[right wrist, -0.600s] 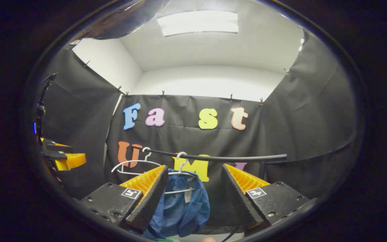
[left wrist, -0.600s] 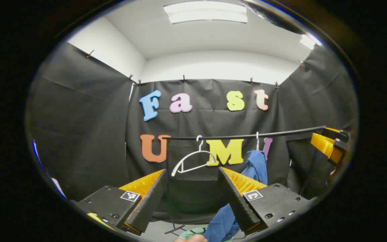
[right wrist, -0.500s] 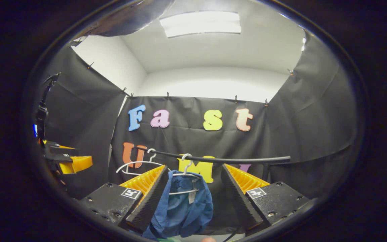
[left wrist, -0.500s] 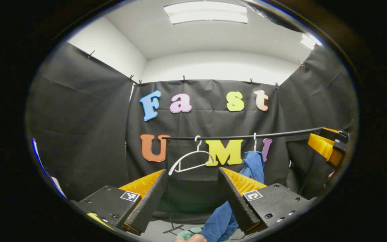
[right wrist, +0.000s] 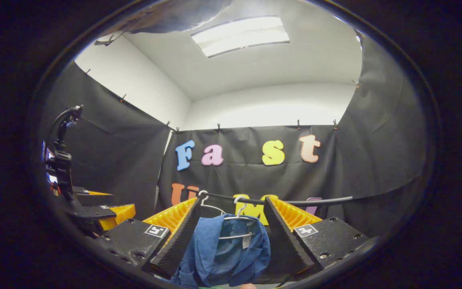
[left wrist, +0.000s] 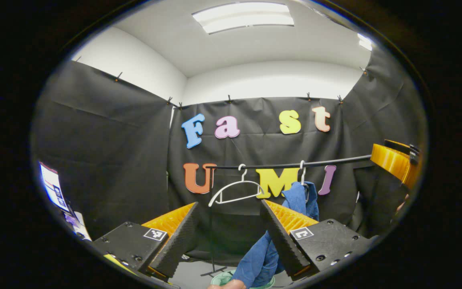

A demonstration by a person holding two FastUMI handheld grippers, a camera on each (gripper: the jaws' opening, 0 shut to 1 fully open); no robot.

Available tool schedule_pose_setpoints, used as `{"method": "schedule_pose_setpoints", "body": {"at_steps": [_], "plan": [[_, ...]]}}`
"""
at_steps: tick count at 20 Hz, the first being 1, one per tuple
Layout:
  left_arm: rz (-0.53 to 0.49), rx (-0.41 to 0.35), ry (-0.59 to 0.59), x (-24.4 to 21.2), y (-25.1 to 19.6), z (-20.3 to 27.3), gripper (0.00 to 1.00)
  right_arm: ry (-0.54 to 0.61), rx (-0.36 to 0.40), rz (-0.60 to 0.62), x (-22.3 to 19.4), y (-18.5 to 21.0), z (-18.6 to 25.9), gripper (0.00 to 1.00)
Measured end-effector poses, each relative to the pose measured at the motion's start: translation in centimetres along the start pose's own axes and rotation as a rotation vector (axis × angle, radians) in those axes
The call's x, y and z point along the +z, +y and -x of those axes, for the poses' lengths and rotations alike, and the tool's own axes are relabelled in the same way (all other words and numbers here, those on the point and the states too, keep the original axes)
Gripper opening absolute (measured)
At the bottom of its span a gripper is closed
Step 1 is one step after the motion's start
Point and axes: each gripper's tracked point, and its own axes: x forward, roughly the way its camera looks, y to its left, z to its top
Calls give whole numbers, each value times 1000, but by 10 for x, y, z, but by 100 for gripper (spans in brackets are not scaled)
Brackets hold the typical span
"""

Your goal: Grasp the clothes on the hanger with both hands and then place them into the laundry hamper below.

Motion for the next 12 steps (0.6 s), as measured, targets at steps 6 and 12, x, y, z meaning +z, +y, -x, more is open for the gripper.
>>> {"method": "schedule_pose_setpoints", "body": {"at_steps": [6, 12], "plan": [[-26, 91, 44, -14, 1, 30, 100, 2, 33, -70, -5, -22, 18, 100], [-19, 161, 27, -12, 12, 32, 100, 47, -11, -73, -32, -51, 32, 100]]}}
